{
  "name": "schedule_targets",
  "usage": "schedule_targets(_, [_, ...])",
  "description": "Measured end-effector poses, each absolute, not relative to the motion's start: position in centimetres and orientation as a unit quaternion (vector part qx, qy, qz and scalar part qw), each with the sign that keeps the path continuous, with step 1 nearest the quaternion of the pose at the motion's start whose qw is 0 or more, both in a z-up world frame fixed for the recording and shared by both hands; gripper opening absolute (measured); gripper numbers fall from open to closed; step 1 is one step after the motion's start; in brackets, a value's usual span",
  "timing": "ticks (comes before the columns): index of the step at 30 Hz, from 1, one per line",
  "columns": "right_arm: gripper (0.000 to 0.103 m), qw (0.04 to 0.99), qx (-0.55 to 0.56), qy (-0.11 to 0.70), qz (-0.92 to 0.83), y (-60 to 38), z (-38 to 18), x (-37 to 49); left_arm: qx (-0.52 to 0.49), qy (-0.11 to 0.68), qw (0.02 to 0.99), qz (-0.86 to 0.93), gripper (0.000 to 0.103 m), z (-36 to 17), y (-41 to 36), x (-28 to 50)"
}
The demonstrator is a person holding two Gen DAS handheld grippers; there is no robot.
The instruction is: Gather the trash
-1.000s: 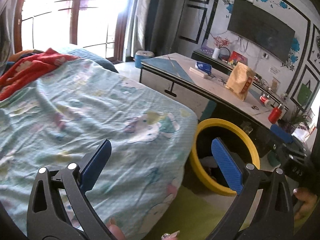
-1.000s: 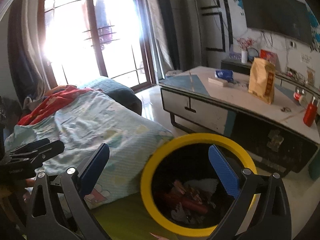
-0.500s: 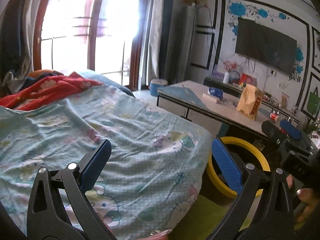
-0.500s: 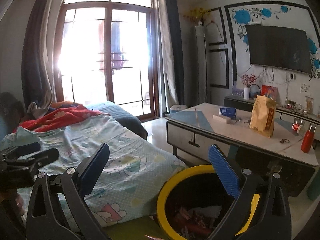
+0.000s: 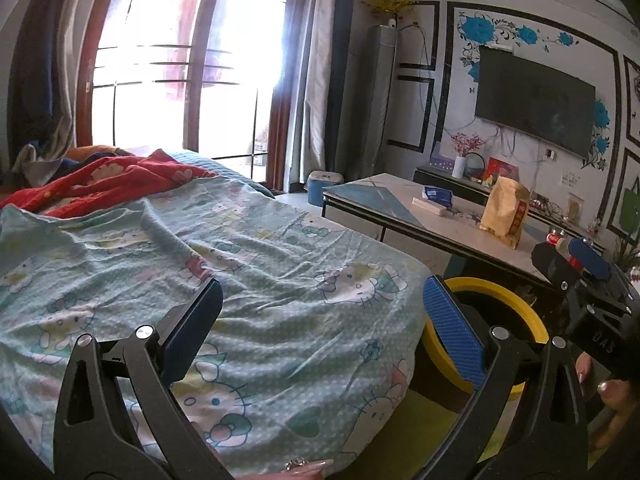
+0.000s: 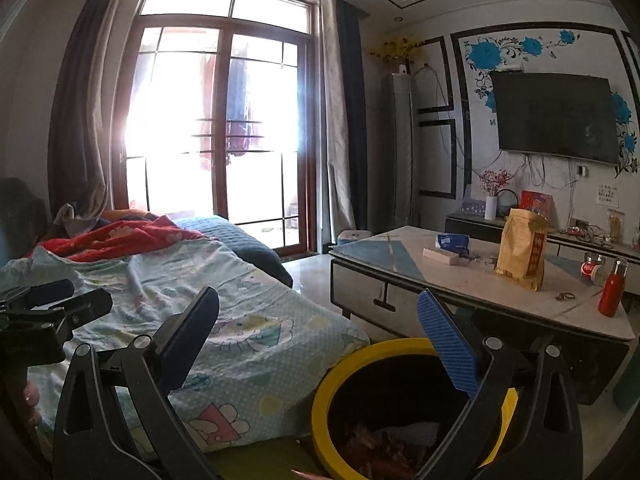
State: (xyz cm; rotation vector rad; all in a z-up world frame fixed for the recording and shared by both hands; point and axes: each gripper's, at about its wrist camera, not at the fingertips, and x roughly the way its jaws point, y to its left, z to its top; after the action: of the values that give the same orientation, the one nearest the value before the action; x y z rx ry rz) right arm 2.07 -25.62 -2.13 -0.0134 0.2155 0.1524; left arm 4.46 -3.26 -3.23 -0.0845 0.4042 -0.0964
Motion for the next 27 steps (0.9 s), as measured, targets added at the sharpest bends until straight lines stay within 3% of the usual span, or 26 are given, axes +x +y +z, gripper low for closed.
schedule_targets(27, [0.097, 0.99, 0.001, 0.121, 0.07, -25.68, -2.58, 2.84, -0.04, 0.196, 0.978, -0.05, 0.092, -3.21, -3.62, 4.23])
